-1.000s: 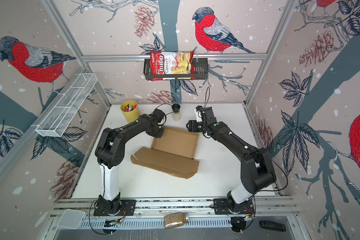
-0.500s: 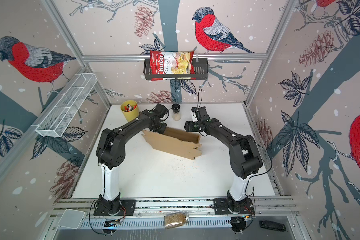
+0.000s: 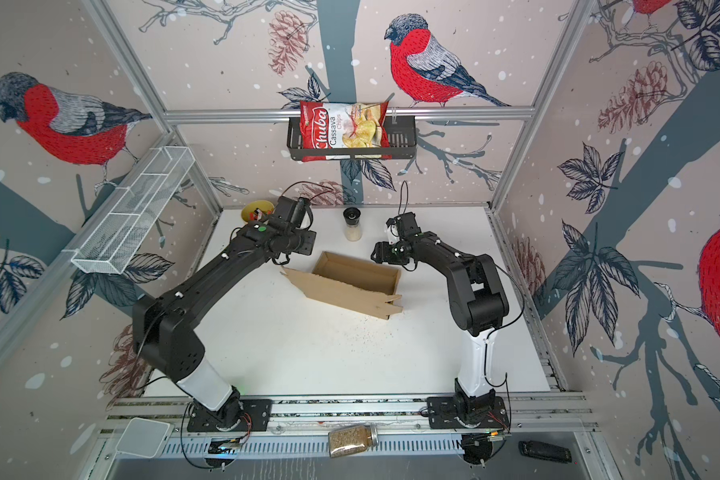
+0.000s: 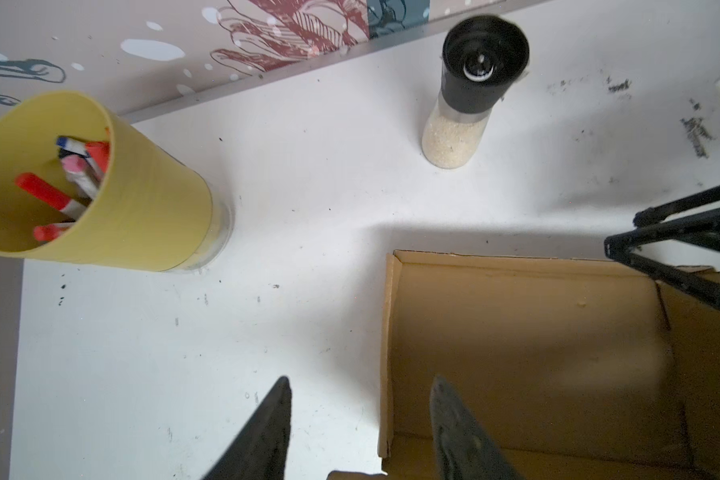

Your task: Fold the paper box

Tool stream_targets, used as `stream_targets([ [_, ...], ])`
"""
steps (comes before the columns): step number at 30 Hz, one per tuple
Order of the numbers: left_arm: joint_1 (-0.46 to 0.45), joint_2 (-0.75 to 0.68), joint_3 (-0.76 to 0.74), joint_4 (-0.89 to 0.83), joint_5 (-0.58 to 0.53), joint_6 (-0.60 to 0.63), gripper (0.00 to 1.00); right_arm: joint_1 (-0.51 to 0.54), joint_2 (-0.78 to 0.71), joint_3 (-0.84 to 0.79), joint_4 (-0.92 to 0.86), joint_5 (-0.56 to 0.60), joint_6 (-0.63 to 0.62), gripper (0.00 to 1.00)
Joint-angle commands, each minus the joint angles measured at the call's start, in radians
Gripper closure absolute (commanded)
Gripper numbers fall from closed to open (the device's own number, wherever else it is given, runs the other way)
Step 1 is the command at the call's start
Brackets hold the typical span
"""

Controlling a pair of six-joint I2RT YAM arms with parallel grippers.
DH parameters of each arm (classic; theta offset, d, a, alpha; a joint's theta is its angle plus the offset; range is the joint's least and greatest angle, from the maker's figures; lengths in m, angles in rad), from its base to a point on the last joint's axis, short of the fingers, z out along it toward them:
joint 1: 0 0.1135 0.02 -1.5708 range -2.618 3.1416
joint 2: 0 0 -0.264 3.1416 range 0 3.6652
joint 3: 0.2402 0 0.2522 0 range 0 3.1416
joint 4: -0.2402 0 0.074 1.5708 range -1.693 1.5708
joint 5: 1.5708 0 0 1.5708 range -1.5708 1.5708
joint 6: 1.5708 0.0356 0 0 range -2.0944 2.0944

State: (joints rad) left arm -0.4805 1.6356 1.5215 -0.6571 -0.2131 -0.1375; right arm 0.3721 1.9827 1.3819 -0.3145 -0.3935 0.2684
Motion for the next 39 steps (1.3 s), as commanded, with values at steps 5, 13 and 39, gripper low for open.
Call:
stream_targets([
  [5,0.008,-0.14,-0.11,0.042,-0.035,-0.074,0.46,-0.027,-0.119,-0.224,0.073,-0.134,0.132,0.34],
  [13,0.064,-0.261,-0.173,0.077,-0.062,-0.082,0.45,0.078,-0.328,-0.507,0.184,-0.184,0.285,0.34],
  [39,0.072,-0.262,-0.201,0.127,-0.058,-0.112,0.44,0.335,0.126,0.192,-0.179,0.42,-0.025,0.49],
])
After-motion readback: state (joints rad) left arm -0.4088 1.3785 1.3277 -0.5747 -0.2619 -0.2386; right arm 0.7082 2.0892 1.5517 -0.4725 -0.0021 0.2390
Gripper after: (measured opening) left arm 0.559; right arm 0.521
